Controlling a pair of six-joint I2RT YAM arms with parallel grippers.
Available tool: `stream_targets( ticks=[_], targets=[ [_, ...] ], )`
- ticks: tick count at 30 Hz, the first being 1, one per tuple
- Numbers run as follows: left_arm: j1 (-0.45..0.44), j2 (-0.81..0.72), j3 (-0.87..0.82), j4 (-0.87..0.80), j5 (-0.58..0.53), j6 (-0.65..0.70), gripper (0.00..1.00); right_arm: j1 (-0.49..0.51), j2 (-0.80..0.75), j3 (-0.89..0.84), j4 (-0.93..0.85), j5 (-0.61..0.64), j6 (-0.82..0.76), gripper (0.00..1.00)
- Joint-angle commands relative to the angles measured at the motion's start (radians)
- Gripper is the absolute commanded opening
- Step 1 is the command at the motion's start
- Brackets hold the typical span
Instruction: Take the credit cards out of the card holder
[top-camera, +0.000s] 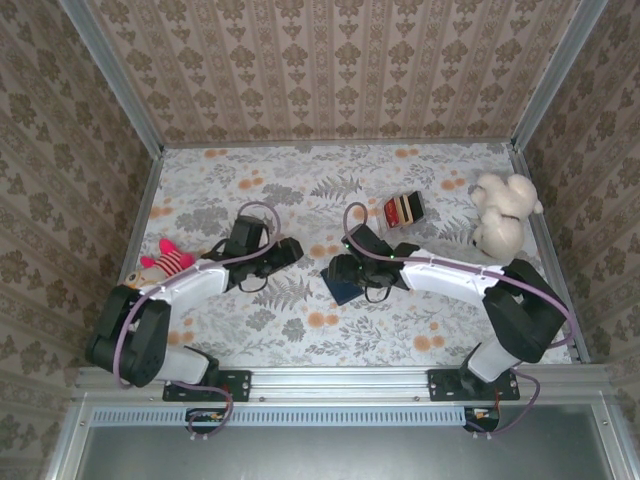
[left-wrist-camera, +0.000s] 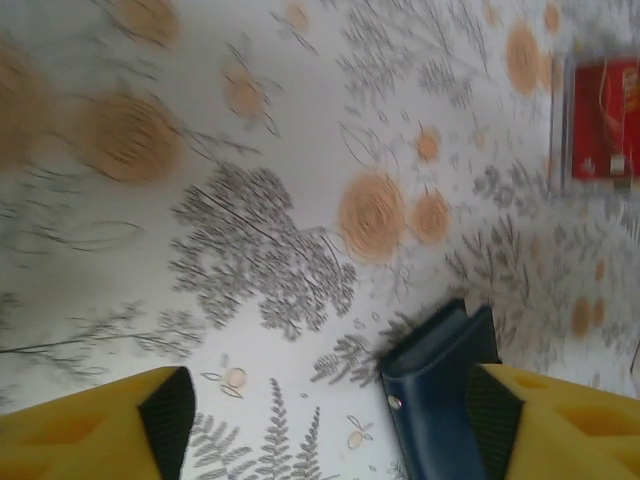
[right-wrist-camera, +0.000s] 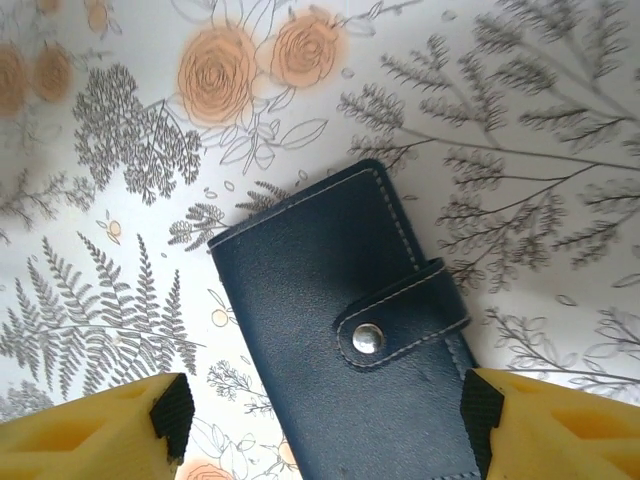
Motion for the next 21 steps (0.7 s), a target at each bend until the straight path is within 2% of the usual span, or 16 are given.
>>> stream_targets(
  ticks=[1, 6, 11, 16, 21],
  targets=[
    [-0.04, 0.023, -0.023, 0.077, 0.068, -0.083, 0.65, -0.04, 0.003, -0.006, -0.07, -0.005, 0.01, 0.68],
    [-0.13, 0.054, -0.039, 0.118, 0.061, -0.178, 0.51, -0.06, 0.025, -0.03, -0.019, -0.066, 0.011, 0.6],
    [-0.199, 0.099, -0.029, 0.137, 0.041, -0.222, 0.45, -0.063, 0.07, -0.032, -0.002, -0.101, 0.013, 0.51],
    [-0.232, 0.157, -0.036, 0.203, 0.039, -0.273, 0.44, -0.064, 0.08, -0.052, 0.037, -0.142, 0.028, 0.5],
    [-0.242, 0.209, -0.035, 0.277, 0.075, -0.268, 0.42, -0.065, 0.096, -0.058, 0.062, -0.175, 0.026, 0.48]
  ],
)
